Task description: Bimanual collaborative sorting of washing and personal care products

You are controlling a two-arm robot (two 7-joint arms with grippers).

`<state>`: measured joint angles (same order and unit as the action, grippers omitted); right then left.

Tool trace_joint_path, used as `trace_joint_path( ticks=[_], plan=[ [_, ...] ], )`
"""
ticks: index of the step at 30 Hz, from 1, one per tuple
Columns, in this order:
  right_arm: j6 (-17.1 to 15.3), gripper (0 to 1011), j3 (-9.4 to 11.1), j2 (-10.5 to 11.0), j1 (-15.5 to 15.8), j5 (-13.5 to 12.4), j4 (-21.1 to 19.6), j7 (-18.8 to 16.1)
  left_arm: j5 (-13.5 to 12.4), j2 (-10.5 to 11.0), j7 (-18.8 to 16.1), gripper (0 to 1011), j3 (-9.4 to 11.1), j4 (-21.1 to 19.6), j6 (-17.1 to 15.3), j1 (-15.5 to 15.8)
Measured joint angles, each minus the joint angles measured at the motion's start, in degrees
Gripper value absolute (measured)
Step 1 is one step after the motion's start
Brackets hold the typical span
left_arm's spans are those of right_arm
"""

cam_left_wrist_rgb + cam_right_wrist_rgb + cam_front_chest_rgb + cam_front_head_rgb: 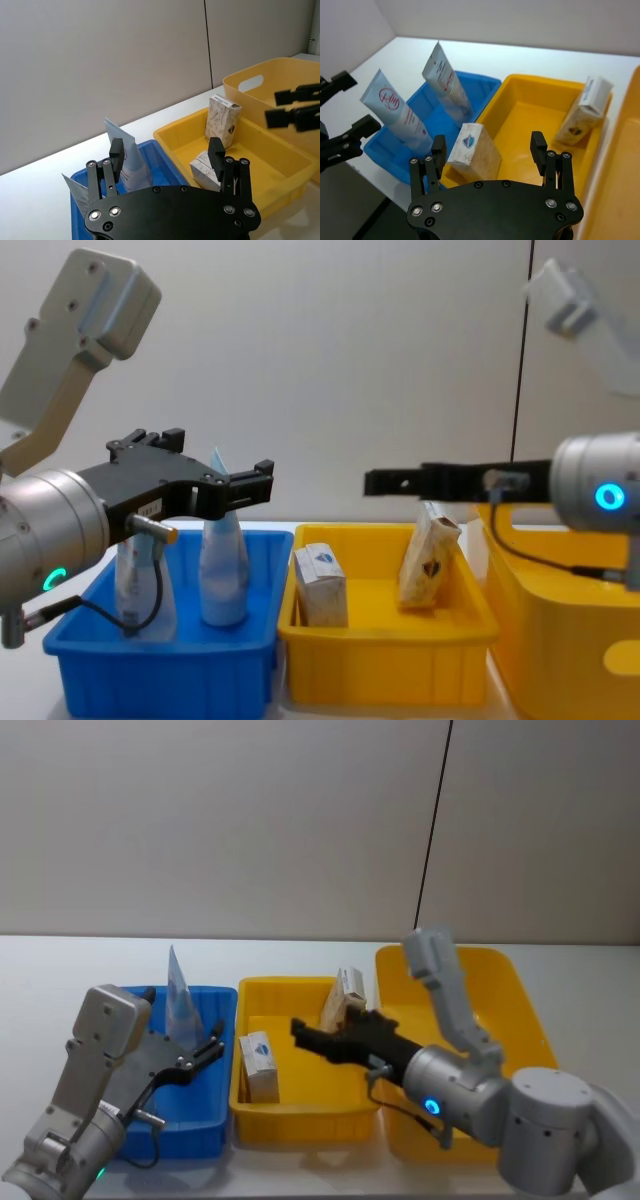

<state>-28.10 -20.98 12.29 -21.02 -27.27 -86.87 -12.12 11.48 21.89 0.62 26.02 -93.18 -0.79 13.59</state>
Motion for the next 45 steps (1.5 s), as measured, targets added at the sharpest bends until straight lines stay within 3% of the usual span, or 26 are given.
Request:
trace_joint_path(
  ticks=[11, 23, 33, 45],
  plan=[
    [-2.6, 1002, -5.3, -1.6, -4.2, 3.3, 6.0, 0.9, 0.0, 0.0, 0.0, 1001, 0.0, 0.0, 0.0, 0.0],
    [1.1, 1002, -9.7, -3.1, -7.4, 7.3, 13.2, 0.5, 0.0, 0.0, 0.0, 1001, 0.0, 0.0, 0.0, 0.0],
    [4.5, 1002, -11.1, -4.4, -8.8, 9.3, 17.4, 0.3, 0.0, 0.0, 0.0, 1001, 0.0, 0.0, 0.0, 0.0],
    [5.6, 1002, -11.1, -5.5, -9.5, 10.1, 20.0, 0.2, 0.0, 0.0, 0.0, 1002, 0.0, 0.0, 0.0, 0.0]
  ],
)
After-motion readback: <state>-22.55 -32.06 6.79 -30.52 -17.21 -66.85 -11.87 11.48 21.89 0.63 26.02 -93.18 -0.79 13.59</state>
